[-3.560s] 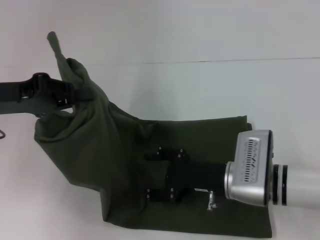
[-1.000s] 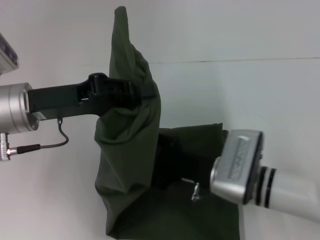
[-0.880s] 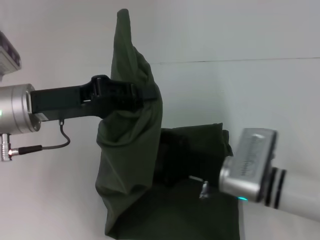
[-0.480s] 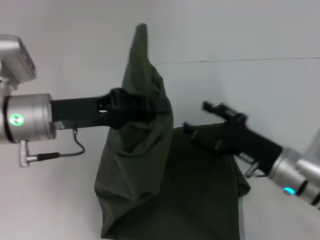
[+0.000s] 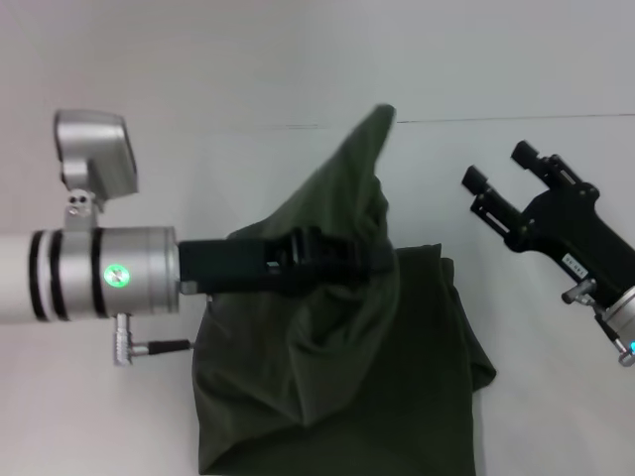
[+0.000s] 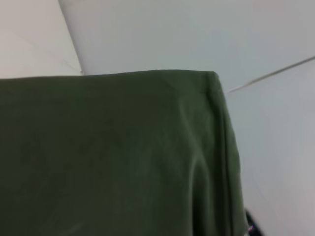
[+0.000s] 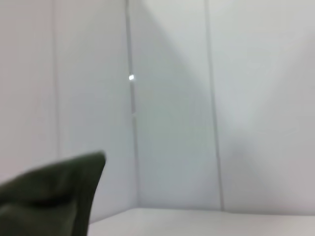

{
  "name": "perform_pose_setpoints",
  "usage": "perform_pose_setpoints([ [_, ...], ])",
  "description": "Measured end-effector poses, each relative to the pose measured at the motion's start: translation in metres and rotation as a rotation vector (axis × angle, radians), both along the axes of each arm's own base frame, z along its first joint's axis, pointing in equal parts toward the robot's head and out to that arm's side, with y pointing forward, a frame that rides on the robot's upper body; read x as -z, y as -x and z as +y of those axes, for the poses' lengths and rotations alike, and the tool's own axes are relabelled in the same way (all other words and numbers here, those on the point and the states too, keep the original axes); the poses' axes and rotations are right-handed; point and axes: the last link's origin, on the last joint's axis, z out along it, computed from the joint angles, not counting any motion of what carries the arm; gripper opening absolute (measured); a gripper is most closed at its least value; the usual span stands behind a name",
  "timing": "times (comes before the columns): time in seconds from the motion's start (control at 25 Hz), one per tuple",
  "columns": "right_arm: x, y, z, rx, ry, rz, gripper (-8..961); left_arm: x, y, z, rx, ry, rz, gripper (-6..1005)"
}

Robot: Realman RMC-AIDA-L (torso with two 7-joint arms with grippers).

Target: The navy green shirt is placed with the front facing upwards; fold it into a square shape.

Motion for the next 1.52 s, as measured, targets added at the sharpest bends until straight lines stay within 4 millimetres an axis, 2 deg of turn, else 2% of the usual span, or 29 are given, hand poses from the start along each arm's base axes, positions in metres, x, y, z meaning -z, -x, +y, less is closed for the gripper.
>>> perform_pose_setpoints([
  [0.28, -0.003, -0.001, 0.002, 0.016, -0.019, 0.009, 777, 0.029, 0.001, -0.006, -0.016, 0.012, 0.008, 24],
  [0.68, -0.003, -0.001, 0.004, 0.018, -0.021, 0.01, 776, 0.051, 0.003, -0.01, -0.046, 0.012, 0.017, 32],
  [0.92, -0.005, -0.002, 0.002, 0.025, -0.034, 0.022, 777, 0.055, 0.007, -0.011, -0.059, 0.002, 0.035, 81],
  [1.04, -0.005, -0.002, 0.002, 0.027, -0.033, 0.028, 777, 0.052, 0.01, -0.013, -0.057, 0.002, 0.026, 288],
  [1.12, -0.005, -0.002, 0.002, 0.029, -0.026, 0.035, 777, 0.048, 0.012, -0.013, -0.048, 0.003, 0.023, 389],
  [1.2, -0.005, -0.003, 0.002, 0.03, -0.008, 0.047, 777, 0.035, 0.016, -0.014, -0.01, -0.003, 0.021, 490],
  [1.24, -0.006, -0.003, 0.002, 0.031, 0.01, 0.057, 777, 0.035, 0.016, -0.014, -0.01, -0.003, 0.021, 504],
  [1.52, -0.014, -0.003, 0.007, -0.004, 0.24, 0.076, 777, -0.025, 0.041, -0.021, 0.236, -0.173, 0.09, 606],
])
